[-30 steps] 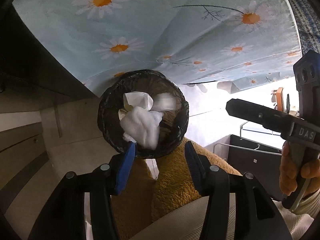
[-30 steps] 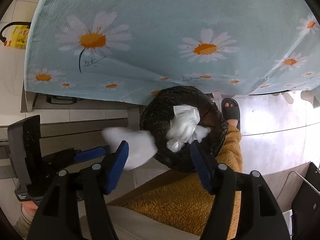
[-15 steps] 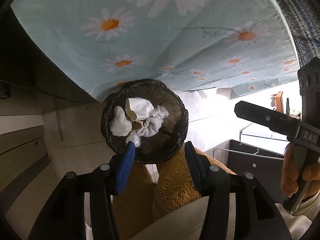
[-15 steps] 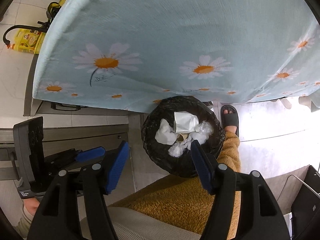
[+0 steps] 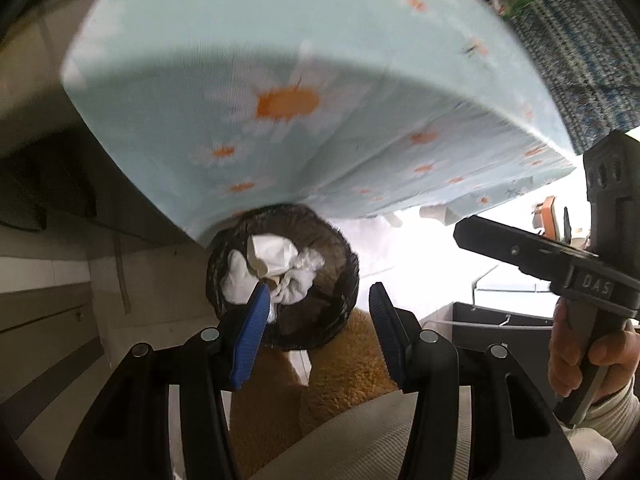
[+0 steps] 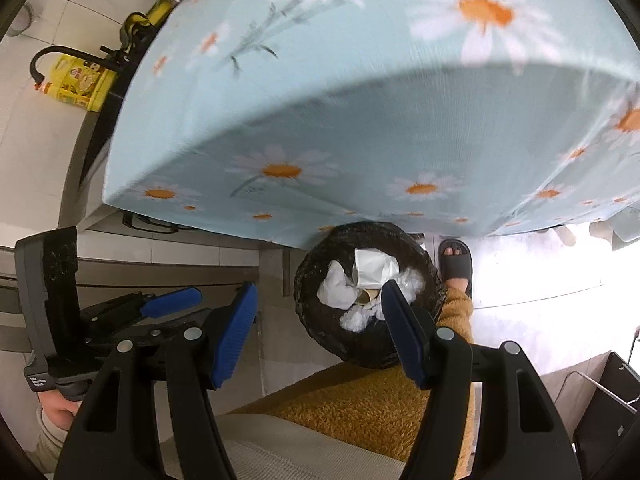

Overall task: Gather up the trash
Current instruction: 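Raise both open tools back up toward the remaining trash on the tablecloth, then grasp the clear plastic cup with the left tool while the right grasps the foil roll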

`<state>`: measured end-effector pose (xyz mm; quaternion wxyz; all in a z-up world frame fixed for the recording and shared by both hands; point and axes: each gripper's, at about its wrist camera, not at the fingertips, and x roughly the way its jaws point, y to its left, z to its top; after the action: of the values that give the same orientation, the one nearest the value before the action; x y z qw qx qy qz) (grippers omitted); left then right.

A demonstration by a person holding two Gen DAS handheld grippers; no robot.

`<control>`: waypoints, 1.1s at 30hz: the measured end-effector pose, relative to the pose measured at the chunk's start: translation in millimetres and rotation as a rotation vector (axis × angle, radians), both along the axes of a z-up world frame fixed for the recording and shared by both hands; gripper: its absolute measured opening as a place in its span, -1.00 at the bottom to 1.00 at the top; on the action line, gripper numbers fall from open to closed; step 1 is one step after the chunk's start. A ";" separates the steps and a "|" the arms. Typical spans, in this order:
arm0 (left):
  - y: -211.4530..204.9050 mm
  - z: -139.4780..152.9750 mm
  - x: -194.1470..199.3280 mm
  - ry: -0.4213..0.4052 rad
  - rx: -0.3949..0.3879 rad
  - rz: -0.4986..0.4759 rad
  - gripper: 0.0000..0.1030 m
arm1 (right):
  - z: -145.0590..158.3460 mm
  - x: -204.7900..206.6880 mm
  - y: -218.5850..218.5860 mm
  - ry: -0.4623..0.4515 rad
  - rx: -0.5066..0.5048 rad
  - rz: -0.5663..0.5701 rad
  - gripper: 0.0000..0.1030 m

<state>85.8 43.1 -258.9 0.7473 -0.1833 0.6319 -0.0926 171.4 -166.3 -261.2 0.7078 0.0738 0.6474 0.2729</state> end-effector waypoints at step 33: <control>25.9 163.9 92.8 -0.351 0.101 0.054 0.35 | 152.7 84.1 7.5 -0.325 0.138 0.013 0.49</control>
<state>178.6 69.0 -95.0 0.8566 -0.1432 0.4905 -0.0713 255.5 -158.9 -108.5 0.7945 0.0728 0.5047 0.3298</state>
